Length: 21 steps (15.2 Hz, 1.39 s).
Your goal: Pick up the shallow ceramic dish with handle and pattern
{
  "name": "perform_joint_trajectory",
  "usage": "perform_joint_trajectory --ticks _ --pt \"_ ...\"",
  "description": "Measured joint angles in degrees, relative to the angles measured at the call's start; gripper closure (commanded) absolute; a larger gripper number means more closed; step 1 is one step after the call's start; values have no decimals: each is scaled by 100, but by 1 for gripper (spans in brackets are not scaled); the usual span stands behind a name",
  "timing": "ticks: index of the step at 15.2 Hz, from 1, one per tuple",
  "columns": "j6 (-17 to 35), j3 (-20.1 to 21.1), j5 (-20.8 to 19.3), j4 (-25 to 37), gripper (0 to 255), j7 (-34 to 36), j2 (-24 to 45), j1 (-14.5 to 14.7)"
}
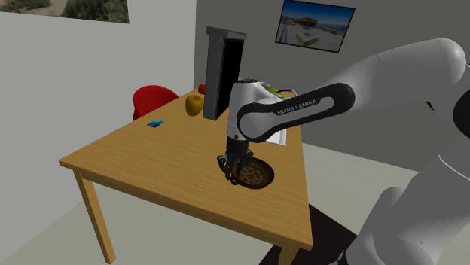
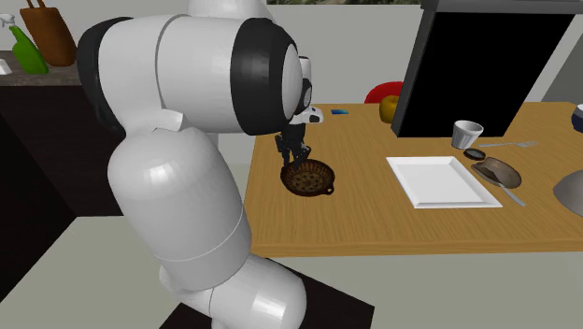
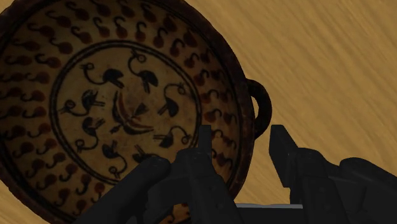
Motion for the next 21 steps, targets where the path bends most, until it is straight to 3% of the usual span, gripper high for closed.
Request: perform_joint_trajectory --ticks 8,21 --pt "-37 1 2 22 255 5 -14 2" --pt "-1020 -38 27 638 255 -8 -383 -6"
